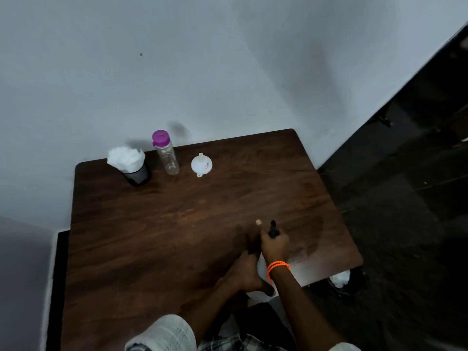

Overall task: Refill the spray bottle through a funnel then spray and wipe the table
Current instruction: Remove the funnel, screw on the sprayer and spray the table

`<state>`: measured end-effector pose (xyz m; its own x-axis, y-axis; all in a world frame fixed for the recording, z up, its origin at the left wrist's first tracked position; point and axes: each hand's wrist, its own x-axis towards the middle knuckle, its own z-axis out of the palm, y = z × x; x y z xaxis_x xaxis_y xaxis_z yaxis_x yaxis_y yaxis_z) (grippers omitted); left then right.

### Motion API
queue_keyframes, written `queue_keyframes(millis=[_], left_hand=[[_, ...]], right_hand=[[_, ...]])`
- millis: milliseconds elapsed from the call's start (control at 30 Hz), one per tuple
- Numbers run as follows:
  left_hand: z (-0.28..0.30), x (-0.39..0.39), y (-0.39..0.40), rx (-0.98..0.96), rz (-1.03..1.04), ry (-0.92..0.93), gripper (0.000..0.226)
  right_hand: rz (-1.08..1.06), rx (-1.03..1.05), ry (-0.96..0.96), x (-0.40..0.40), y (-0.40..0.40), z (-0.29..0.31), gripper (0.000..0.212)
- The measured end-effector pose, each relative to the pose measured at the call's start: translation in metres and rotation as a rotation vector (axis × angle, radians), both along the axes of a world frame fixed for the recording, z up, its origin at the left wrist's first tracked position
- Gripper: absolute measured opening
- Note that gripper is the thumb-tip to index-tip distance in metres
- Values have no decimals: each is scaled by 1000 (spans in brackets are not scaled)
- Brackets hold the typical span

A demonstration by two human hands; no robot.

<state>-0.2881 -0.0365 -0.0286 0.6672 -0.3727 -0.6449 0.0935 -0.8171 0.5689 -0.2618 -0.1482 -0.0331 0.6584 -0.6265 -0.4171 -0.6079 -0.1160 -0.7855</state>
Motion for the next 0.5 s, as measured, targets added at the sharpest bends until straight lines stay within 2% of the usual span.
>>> queue_keyframes(millis=[167,367,500], left_hand=[[10,4,-17,2,-58,42,87],[5,9,-32,3,-108,79,91],[-2,9,-36,-17,-73,55,101]], right_hand=[[-78,6,18,-3,-19,0,55],[-138,-15,31,-2,-33,2,40],[-57,38,-4,-3,-37,0,43]])
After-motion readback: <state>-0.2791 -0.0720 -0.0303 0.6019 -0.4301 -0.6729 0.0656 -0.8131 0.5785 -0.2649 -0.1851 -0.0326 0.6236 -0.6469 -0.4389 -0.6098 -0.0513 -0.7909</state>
